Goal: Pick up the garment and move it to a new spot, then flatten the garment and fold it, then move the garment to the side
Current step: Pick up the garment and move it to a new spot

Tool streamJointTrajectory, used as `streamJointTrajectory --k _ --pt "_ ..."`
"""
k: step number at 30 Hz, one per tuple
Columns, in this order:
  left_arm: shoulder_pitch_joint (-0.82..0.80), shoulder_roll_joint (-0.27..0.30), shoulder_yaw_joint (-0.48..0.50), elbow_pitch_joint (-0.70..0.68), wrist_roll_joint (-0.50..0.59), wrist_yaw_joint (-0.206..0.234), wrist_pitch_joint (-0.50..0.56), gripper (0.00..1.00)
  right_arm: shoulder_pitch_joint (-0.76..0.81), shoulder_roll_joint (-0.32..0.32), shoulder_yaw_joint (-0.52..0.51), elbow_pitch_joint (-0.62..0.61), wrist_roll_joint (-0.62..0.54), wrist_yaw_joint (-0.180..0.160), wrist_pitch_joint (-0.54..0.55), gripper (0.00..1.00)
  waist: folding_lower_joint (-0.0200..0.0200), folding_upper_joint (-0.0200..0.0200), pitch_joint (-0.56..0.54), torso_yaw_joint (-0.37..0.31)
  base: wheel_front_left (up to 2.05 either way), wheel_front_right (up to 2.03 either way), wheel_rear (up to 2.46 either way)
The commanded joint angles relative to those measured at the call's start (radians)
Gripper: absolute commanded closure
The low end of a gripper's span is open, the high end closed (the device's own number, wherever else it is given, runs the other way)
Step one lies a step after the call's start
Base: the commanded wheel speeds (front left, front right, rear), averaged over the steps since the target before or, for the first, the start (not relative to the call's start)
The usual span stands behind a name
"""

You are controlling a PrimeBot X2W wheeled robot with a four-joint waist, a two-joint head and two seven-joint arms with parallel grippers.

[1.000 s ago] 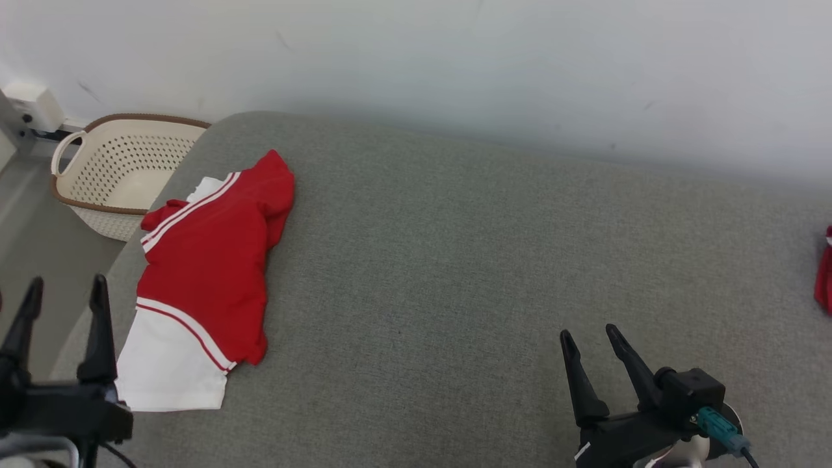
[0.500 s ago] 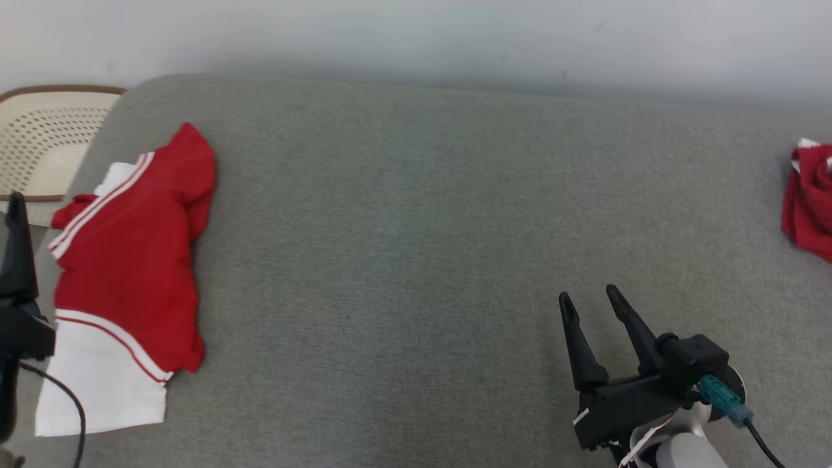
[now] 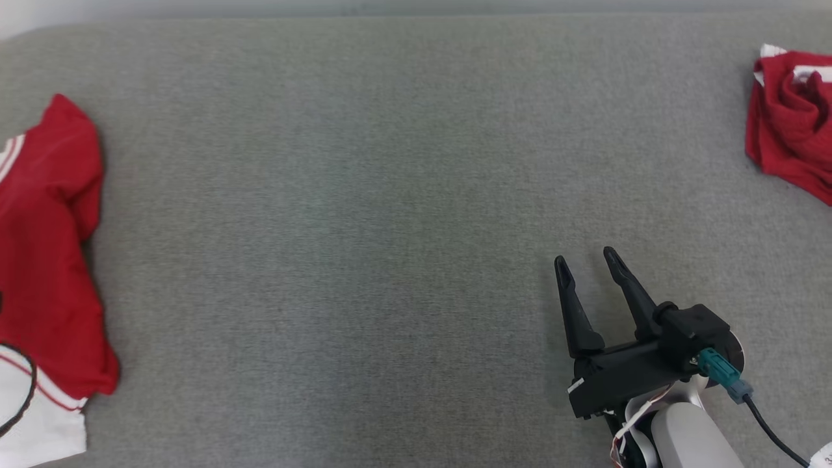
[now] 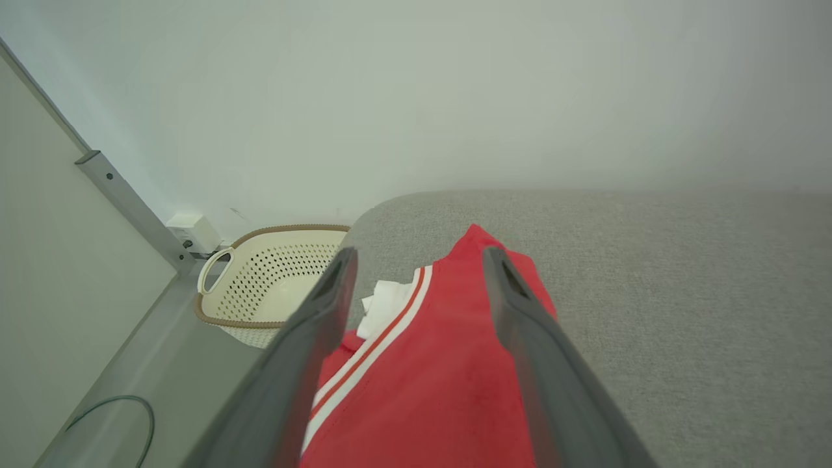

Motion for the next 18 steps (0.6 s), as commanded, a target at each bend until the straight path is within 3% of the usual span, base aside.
streamJointTrajectory --k 1,11,18 --pt "-0.017 0.009 -0.003 0.025 -0.015 0.0 -0.007 0.0 -0.009 0.002 -0.001 0.004 -0.003 0.0 -0.007 0.0 -0.0001 -0.0002 0.032 -0.035 0.0 0.0 0.0" --pt "-0.092 0.021 -0.075 0.245 -0.049 -0.009 0.045 0.0 -0.017 -0.006 -0.004 0.001 -0.009 0.0 -0.006 0.0 -0.0001 -0.0002 0.046 -0.065 0.0 0.0 0.0" --pt "-0.11 0.011 -0.149 0.341 -0.116 -0.01 0.142 0.0 -0.018 -0.01 -0.004 -0.012 -0.014 0.0 0.006 0.0 -0.0001 -0.0002 0.052 -0.075 0.0 0.0 0.0"
